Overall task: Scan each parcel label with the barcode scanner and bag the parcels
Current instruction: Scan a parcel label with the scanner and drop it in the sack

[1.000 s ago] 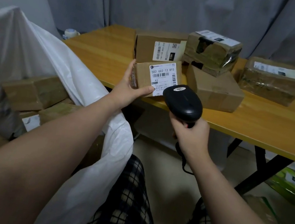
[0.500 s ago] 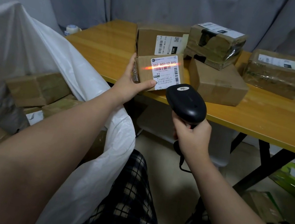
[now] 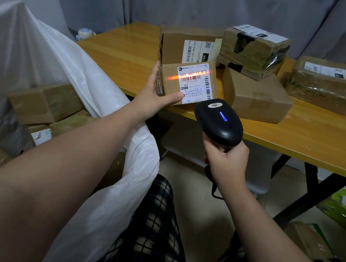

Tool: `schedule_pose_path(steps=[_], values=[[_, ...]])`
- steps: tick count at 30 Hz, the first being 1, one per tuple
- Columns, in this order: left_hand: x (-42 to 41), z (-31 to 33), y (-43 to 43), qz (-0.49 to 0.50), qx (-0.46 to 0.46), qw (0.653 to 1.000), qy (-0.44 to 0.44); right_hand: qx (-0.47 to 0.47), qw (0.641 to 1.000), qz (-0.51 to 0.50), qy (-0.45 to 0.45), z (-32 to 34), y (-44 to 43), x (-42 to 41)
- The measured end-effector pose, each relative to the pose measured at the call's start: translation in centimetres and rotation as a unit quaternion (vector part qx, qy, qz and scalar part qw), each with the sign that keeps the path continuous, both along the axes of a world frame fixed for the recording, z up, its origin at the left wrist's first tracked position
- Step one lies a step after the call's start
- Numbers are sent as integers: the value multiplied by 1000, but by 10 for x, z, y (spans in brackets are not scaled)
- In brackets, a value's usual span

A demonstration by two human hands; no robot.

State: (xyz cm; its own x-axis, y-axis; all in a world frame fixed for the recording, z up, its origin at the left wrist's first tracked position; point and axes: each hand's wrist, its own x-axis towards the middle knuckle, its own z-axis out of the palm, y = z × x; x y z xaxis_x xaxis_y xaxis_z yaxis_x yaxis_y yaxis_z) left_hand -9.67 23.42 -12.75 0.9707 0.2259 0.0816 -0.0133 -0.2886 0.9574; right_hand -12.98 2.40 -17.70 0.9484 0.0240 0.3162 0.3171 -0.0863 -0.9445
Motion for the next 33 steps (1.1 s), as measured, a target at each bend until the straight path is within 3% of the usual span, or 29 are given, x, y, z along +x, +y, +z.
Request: schedule_pose_path(steps=[15,23,29,33], values=[[-5,10,-13,25,0,999,-20,21,999,-6,28,8,0,1],[-33,30,-12,34,-15,997,-74,8,999,34,9,44,6,-11],[-123,54,29,174,-13,975,-136,45,981,178,60,85,36,-43],[-187,49,74,278,-7,943,-185,6,969,239,57,91,78,-59]])
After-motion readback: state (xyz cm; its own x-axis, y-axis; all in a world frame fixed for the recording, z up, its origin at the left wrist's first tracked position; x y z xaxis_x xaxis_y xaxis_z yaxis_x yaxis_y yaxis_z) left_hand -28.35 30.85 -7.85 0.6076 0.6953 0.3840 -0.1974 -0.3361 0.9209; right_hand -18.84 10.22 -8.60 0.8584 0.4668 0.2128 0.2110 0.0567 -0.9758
